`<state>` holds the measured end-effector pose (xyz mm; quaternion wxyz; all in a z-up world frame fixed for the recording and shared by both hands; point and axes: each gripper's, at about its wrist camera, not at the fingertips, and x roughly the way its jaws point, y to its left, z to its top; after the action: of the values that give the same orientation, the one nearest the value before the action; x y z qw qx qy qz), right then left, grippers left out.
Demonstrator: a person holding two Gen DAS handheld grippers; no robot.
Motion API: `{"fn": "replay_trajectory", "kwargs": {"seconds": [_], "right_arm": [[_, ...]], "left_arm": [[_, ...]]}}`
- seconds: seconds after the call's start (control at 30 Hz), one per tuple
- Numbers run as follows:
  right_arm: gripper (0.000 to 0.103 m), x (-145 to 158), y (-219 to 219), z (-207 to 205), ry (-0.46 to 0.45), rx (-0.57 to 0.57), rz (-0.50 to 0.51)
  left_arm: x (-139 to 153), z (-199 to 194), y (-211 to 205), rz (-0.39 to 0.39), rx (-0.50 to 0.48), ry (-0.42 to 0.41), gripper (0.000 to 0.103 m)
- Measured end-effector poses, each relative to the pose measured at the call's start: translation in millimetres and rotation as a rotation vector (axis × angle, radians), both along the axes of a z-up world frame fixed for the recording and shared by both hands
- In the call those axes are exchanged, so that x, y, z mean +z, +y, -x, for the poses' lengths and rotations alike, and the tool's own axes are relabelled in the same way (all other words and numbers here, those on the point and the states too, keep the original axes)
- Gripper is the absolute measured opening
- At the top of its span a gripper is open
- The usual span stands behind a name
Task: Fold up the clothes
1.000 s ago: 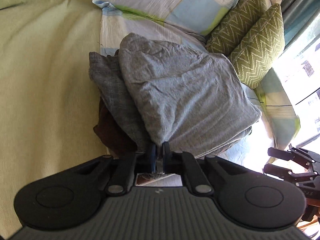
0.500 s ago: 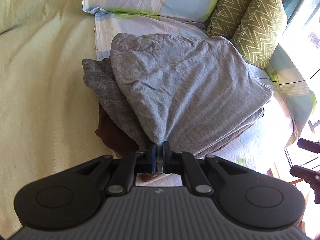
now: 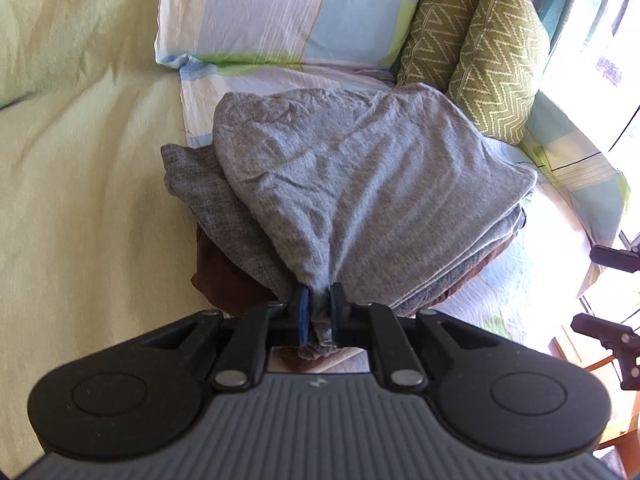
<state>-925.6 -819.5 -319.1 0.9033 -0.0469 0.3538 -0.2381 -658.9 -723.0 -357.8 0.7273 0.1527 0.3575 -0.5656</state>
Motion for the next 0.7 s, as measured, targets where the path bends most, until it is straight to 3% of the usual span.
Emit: {"fn": "replay_trajectory", "kwargs": {"seconds": [0.07,0.13,0.2,0.37,0.43,0.53,0.67,0.7], "right_arm": [[0.078,-13.1,4.4,1.7,0.008,0.047,0.093],[0.078,-29.5,9.8,2.3,0.026,0.117,0.215],[0.078,-39.8,13.0,0.7,0.04,0.175,0.313],[0.078,-43.0,10.8,-3.9,0.038,0.264,0.486],[0.078,-38.9,4.0,-5.4,0.019,0.295,0.534],[0.078,-37.5,-6.6,-7.4,0.003,0.322,0.567],[0.078,-42.2,-17.2,-7.1,0.009,0.345,0.585],[0.078,-43.6,-18.2,-6.9,0.015,0.355,0.593]], "left_arm": [[1.2,13.7,14.4,0.033,-0.004,-0.096,0.042],[-2.0,41.4,32.8,0.046,-0.043,-0.277,0.042],[-7.4,61.8,40.8,0.06,-0.09,-0.406,0.042],[-34.6,113.1,30.0,0.054,-0.257,-0.789,0.042],[-43.3,123.3,19.4,0.053,-0.258,-0.925,0.041],[-45.7,126.1,10.4,0.047,-0.233,-0.959,0.039],[-55.5,134.9,0.5,-0.024,-0.256,-1.028,0.033],[-56.8,136.9,-0.4,-0.038,-0.262,-1.041,0.025]]}}
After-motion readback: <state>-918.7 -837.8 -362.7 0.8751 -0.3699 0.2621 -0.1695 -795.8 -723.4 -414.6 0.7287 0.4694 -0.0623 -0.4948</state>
